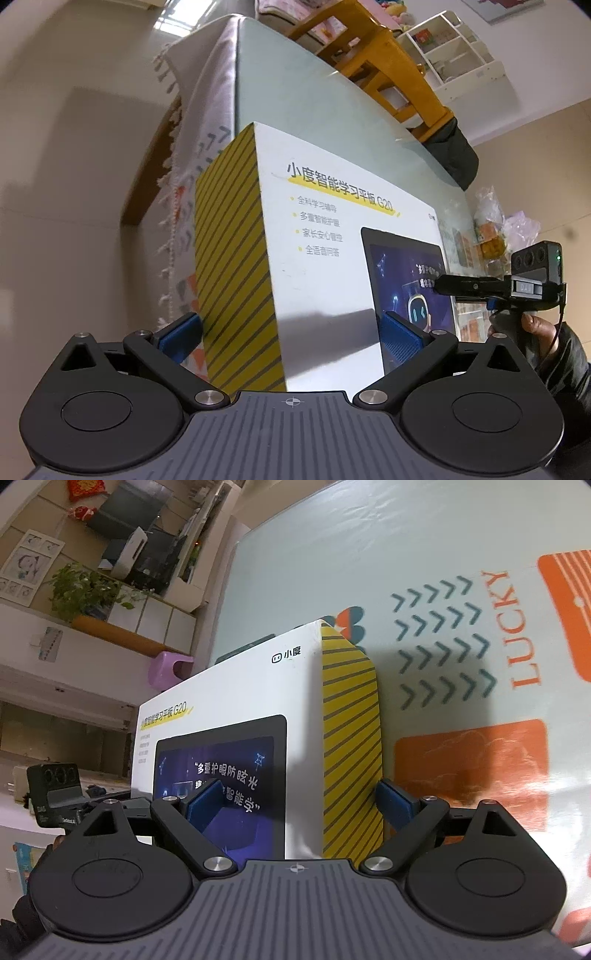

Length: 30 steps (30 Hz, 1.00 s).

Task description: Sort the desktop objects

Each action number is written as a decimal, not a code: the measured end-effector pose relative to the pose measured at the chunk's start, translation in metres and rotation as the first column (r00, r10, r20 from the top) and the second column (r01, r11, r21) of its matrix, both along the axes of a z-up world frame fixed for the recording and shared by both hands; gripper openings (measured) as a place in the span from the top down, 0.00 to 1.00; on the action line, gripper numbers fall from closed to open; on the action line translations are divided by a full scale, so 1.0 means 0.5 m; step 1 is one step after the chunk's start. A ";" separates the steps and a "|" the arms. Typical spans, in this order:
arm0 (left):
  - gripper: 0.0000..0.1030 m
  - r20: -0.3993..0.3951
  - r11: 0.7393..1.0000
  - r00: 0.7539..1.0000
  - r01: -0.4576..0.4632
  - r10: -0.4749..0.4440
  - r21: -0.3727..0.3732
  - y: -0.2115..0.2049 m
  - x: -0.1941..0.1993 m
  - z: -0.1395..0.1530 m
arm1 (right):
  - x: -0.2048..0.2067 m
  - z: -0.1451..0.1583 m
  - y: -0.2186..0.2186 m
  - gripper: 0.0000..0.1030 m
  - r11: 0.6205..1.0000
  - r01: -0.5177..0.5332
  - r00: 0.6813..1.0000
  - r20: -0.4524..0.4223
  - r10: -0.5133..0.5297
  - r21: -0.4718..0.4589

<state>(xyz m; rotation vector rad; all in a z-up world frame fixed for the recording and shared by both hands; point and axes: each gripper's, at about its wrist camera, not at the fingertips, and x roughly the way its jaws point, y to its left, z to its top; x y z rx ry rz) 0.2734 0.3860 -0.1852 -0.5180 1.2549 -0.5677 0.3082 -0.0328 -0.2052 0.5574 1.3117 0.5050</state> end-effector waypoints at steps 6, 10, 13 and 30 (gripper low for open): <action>0.00 -0.097 0.987 0.995 -0.035 0.020 -0.157 0.055 0.005 -0.055 | 0.013 0.004 0.043 0.00 1.000 -0.006 1.000 0.007 0.006 0.012; 0.00 -0.105 0.978 0.994 -0.057 0.036 -0.203 0.061 0.001 -0.072 | 0.012 0.005 0.050 0.00 1.000 -0.007 1.000 0.013 0.007 0.013; 0.00 -0.083 0.978 0.995 -0.067 0.051 -0.199 0.062 0.001 -0.068 | 0.009 0.005 0.049 0.00 1.000 -0.004 1.000 0.013 0.004 0.021; 0.00 -0.067 0.966 0.995 -0.082 0.068 -0.244 0.114 -0.029 -0.078 | 0.003 -0.014 0.067 0.00 0.997 -0.053 0.999 0.007 0.052 0.057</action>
